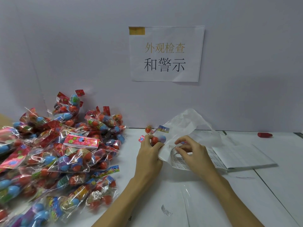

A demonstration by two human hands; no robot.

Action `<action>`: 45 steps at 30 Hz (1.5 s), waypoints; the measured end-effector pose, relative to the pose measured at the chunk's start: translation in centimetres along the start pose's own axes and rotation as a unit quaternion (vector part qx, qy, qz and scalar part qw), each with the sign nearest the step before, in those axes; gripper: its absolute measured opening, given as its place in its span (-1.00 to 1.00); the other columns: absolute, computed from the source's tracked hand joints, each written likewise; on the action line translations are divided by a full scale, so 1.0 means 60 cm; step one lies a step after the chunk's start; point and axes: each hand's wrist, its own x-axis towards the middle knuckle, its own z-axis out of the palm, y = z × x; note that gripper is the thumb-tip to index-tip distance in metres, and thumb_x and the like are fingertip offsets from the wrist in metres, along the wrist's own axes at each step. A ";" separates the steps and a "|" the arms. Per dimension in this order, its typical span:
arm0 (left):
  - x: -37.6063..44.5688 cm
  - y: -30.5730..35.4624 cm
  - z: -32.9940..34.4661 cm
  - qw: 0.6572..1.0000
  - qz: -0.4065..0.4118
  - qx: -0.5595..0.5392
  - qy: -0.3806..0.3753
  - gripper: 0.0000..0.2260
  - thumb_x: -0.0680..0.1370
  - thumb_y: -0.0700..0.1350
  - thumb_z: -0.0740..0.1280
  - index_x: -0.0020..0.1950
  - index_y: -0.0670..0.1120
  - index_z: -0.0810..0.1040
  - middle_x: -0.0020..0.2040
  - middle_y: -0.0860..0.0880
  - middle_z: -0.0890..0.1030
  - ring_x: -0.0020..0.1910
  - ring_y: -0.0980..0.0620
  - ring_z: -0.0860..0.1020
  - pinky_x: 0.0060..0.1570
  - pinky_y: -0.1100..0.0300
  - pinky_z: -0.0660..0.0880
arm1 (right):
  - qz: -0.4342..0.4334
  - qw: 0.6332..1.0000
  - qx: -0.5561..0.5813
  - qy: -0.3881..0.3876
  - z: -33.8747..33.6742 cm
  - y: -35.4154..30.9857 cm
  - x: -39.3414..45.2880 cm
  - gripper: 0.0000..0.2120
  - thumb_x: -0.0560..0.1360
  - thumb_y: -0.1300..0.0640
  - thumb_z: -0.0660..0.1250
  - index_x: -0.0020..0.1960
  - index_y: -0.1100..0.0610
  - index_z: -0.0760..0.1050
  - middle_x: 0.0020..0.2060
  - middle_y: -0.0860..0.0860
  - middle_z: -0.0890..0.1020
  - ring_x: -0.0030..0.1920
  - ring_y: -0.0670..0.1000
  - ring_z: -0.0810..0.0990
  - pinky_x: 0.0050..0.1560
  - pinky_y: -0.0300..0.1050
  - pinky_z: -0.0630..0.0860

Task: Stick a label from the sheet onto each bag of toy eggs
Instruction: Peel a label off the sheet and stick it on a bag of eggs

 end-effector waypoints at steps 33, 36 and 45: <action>-0.001 0.002 -0.005 1.000 0.006 0.005 0.000 -0.68 0.57 0.01 0.51 0.29 -0.06 0.67 0.33 -0.06 0.46 0.25 -0.07 0.50 0.14 0.12 0.58 | -0.002 1.000 0.004 -0.007 -0.003 -0.011 -0.002 -0.81 0.56 0.20 0.48 -0.09 -0.06 0.54 -0.29 -0.24 0.72 -0.19 -0.24 0.70 -0.17 -0.48 0.43; -0.002 0.005 -0.009 1.000 0.005 0.006 -0.003 -0.69 0.57 0.01 0.50 0.29 -0.06 0.67 0.32 -0.05 0.46 0.22 -0.06 0.51 0.10 0.20 0.52 | 0.000 1.000 0.009 0.003 -0.006 -0.012 -0.001 -0.82 0.57 0.16 0.48 -0.10 -0.06 0.54 -0.23 -0.25 0.70 -0.15 -0.19 0.69 -0.15 -0.39 0.52; 0.036 -0.006 -0.067 0.932 -0.149 -0.211 -0.252 -0.39 0.49 -0.16 0.52 0.51 0.07 0.45 0.44 0.04 0.24 0.36 -0.02 0.43 0.42 0.10 0.46 | 0.042 0.948 0.281 0.146 -0.027 -0.030 0.007 -0.95 0.59 0.30 0.43 0.00 0.18 0.61 -0.04 0.01 0.75 -0.04 -0.03 0.74 -0.05 -0.25 0.65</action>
